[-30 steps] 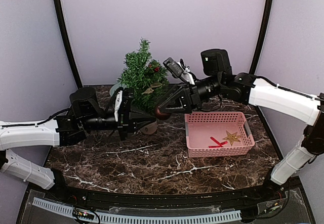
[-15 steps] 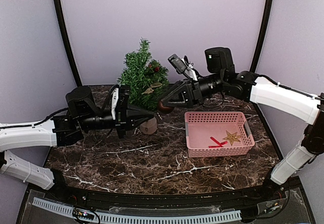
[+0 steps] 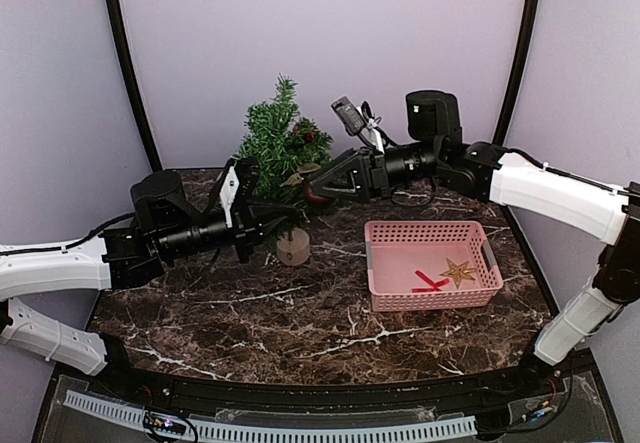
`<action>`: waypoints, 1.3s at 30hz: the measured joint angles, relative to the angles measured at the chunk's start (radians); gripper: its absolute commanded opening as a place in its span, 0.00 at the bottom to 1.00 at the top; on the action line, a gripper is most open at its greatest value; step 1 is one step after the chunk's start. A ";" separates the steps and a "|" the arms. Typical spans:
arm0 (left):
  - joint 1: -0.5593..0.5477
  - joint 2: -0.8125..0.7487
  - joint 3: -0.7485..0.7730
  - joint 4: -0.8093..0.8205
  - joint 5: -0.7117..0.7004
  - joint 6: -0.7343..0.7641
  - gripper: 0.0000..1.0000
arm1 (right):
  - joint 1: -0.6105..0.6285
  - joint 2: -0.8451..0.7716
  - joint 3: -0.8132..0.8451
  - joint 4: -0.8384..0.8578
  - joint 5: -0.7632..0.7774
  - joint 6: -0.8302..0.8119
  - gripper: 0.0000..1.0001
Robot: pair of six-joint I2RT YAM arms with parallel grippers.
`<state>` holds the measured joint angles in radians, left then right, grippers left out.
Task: Decorate the small christmas tree
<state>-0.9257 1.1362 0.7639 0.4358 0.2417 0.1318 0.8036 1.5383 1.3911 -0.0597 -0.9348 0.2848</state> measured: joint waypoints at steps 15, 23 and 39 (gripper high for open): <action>0.000 0.015 0.017 -0.033 -0.184 0.007 0.00 | 0.000 0.051 0.005 0.030 0.170 0.010 0.29; 0.001 0.016 0.018 -0.034 -0.203 0.006 0.00 | 0.000 0.066 0.022 0.080 0.184 0.033 0.29; 0.003 0.019 0.052 -0.049 -0.238 0.012 0.00 | 0.000 0.068 0.043 0.113 0.219 0.046 0.29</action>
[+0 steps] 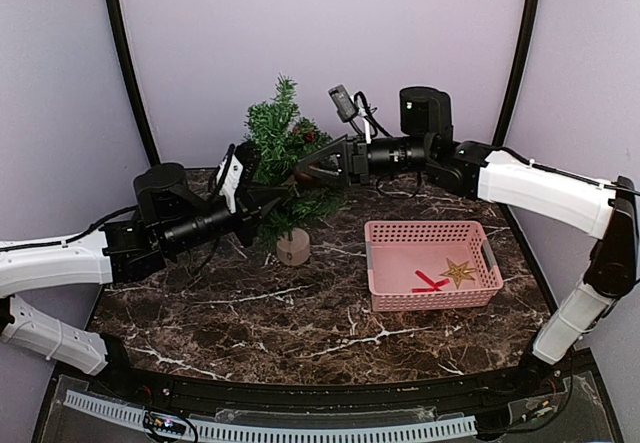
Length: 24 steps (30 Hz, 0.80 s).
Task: Decorate the small christmas tree
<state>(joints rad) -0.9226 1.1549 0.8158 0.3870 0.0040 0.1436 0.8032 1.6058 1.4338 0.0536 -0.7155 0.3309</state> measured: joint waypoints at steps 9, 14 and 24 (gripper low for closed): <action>0.000 0.052 0.014 -0.039 0.017 0.000 0.00 | 0.000 0.000 -0.044 -0.004 0.024 -0.004 0.29; 0.000 0.053 0.014 -0.043 -0.005 0.000 0.00 | 0.000 0.000 -0.058 -0.005 0.039 -0.008 0.29; 0.000 0.053 0.014 -0.043 -0.055 0.000 0.00 | 0.000 0.000 -0.066 -0.001 0.047 -0.012 0.29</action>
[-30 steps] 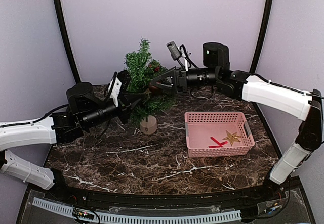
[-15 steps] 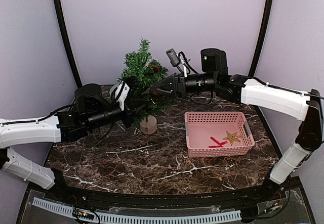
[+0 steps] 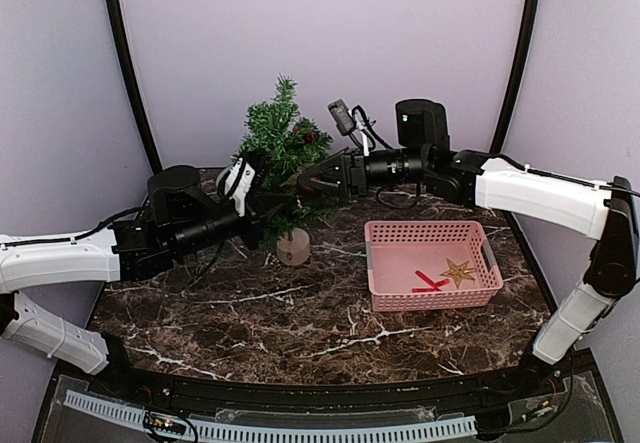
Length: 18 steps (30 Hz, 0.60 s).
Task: Decorate the small christmas tree
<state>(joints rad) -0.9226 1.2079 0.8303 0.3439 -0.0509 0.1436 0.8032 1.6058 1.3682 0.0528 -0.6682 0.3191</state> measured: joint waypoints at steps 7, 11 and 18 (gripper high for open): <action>0.005 0.000 0.000 0.000 -0.022 0.000 0.01 | 0.000 0.001 0.000 0.000 0.011 -0.004 0.29; 0.006 0.000 0.000 0.001 -0.027 0.000 0.01 | 0.000 0.003 0.000 0.000 0.011 -0.004 0.29; 0.010 0.005 0.000 0.000 -0.020 -0.001 0.02 | 0.000 0.016 0.000 -0.001 0.012 -0.005 0.29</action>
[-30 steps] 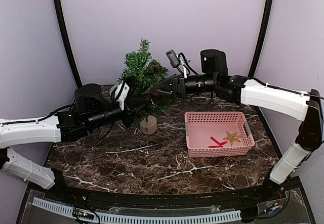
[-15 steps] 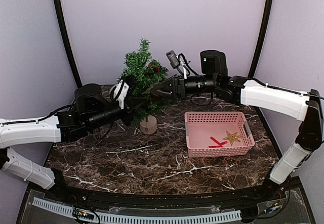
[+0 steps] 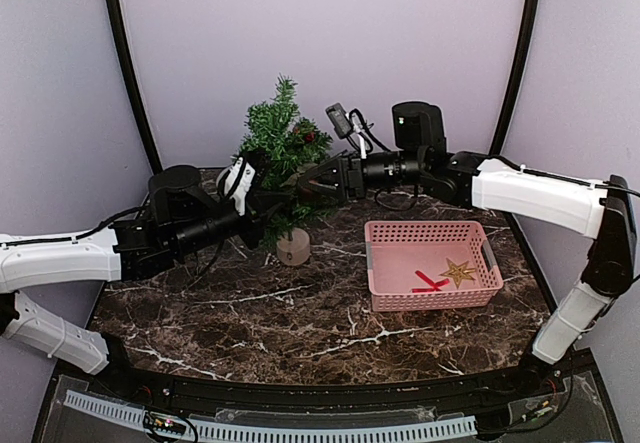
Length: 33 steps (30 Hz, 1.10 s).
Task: Decorate the small christmas tree
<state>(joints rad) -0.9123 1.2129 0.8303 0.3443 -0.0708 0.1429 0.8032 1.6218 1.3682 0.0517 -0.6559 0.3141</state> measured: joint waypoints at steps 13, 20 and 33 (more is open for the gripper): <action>0.000 0.019 0.005 0.000 -0.026 0.000 0.02 | 0.000 0.008 0.000 0.000 0.025 -0.003 0.29; 0.003 0.019 0.005 0.000 -0.043 -0.006 0.04 | -0.001 0.008 -0.001 0.006 0.053 0.000 0.29; 0.018 0.020 0.005 0.002 -0.051 -0.020 0.04 | -0.021 0.009 -0.015 0.026 0.093 0.019 0.29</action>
<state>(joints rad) -0.8944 1.2327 0.8356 0.3458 -0.1223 0.1226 0.7822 1.6306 1.3533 0.0772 -0.5625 0.3328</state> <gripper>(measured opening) 0.044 0.480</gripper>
